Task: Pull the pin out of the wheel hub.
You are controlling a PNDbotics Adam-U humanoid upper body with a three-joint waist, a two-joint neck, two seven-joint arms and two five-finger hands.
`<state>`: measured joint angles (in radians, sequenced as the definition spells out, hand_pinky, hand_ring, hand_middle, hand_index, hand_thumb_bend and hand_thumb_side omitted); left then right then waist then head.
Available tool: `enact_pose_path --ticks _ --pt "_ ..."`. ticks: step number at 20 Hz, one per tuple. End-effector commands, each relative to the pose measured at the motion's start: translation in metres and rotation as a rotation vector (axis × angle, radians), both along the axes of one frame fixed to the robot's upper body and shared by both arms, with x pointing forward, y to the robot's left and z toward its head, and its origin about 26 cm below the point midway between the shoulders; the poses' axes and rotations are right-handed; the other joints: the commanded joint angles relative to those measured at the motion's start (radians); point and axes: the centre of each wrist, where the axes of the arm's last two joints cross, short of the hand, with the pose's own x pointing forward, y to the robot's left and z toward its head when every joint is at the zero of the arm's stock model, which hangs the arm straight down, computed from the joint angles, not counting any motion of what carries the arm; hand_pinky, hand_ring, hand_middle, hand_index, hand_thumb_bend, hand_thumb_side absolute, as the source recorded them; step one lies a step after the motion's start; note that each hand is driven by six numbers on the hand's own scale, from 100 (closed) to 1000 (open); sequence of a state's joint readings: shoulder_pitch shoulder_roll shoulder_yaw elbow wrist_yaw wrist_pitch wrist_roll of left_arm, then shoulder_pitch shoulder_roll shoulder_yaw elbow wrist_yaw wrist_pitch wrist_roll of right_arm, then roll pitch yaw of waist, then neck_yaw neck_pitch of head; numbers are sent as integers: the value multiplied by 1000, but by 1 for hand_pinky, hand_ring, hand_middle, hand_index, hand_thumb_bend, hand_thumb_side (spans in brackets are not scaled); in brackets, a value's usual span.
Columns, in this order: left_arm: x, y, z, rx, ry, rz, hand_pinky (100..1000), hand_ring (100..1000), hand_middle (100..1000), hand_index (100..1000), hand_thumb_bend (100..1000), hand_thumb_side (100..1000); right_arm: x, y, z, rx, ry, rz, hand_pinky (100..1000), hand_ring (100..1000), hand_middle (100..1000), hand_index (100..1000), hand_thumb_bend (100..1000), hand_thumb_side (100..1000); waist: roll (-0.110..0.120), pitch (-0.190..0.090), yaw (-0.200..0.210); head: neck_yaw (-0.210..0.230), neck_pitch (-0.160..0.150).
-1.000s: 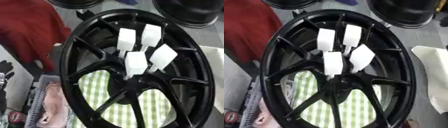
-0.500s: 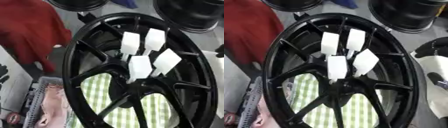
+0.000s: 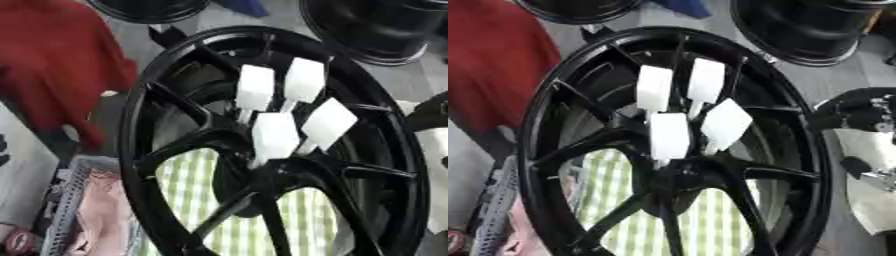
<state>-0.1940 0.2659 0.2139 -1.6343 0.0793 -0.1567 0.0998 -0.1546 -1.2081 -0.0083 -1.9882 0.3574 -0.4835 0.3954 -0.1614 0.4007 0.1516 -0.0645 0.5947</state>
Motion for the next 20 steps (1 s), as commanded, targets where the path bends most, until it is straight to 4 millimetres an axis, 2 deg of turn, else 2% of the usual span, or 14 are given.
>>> enact_pose_path --ticks 1,5,11,16,20 --pt "0 5 9 28 -21 0 894 874 782 870 247 757 -1 5 12 -53 -10 31 923 916 872 920 100 100 9 -25 -2 -10 5" --pt "0 6 8 28 -18 0 895 875 782 870 247 758 -1 8 20 -26 -30 39 919 914 875 925 100 100 10 -27 -3 -3 7" --pt "0 7 7 32 -12 -4 896 876 783 870 246 756 0 15 42 40 -82 69 913 906 859 932 100 100 12 -31 -3 -6 12" --pt "-4 0 9 50 -23 -42 897 879 787 872 245 748 0 22 55 41 -82 88 915 905 849 932 100 100 30 -46 -19 -15 28" --pt "-10 -7 27 95 -80 -82 899 888 798 879 245 726 -1 25 62 35 -76 94 918 907 847 935 100 100 53 -62 -30 -26 46"
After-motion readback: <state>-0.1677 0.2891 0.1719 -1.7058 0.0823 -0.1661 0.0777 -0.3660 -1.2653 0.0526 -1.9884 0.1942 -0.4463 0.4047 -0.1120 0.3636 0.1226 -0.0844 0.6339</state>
